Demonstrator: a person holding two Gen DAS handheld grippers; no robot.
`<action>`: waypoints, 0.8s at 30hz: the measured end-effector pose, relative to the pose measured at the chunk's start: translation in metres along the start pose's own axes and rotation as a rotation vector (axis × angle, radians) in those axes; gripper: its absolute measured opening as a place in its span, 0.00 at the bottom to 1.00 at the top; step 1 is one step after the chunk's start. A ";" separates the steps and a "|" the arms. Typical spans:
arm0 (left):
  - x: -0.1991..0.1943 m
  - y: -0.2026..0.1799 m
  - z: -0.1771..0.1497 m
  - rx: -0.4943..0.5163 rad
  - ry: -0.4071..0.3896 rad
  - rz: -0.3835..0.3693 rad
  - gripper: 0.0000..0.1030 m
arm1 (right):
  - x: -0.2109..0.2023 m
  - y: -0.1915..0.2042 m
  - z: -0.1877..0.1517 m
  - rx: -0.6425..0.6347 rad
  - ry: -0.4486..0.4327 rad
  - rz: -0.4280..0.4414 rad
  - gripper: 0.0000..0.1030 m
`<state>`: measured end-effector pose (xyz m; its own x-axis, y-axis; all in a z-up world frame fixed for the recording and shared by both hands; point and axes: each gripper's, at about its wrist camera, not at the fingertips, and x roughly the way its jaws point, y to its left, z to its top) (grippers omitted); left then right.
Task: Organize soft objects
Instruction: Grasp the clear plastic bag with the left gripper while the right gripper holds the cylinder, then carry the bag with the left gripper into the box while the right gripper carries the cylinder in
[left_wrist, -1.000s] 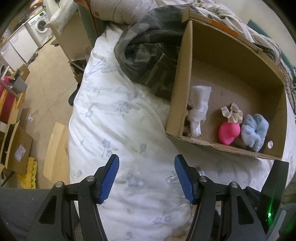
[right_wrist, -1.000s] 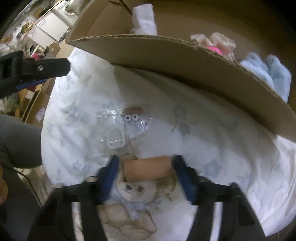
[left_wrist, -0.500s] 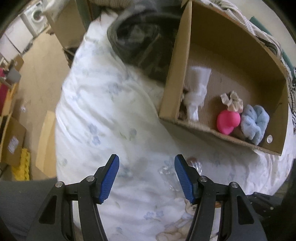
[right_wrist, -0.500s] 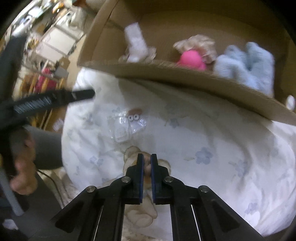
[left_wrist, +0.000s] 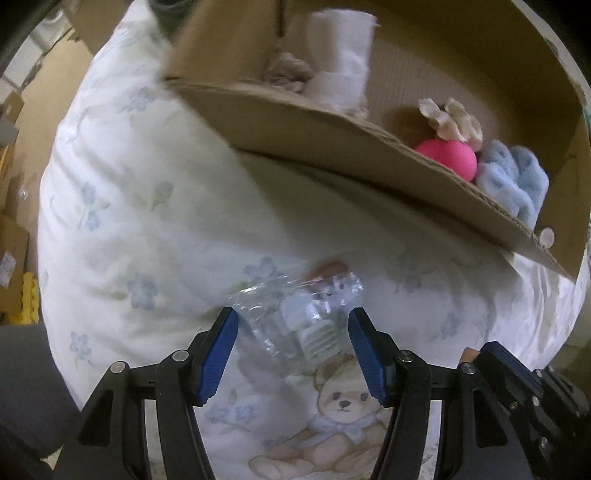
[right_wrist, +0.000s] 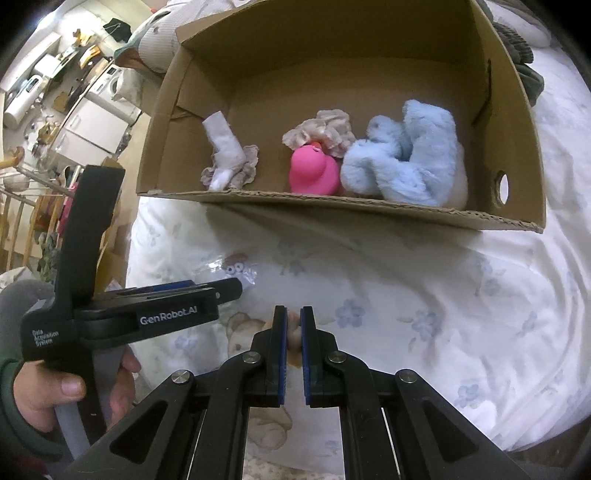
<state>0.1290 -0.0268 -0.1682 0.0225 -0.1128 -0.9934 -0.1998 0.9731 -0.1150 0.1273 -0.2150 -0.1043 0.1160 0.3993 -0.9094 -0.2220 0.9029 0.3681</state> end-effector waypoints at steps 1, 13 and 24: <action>0.003 -0.002 0.002 0.013 0.005 0.011 0.57 | 0.003 0.001 -0.001 0.001 -0.001 -0.005 0.08; -0.006 -0.004 0.004 0.082 -0.038 0.023 0.14 | 0.006 0.001 0.002 -0.003 -0.005 -0.015 0.08; -0.029 0.029 0.002 0.055 -0.093 0.039 0.13 | 0.003 0.007 0.000 -0.025 -0.015 -0.018 0.08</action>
<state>0.1247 0.0054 -0.1425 0.1075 -0.0578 -0.9925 -0.1485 0.9862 -0.0735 0.1260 -0.2074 -0.1044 0.1346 0.3859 -0.9127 -0.2443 0.9055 0.3469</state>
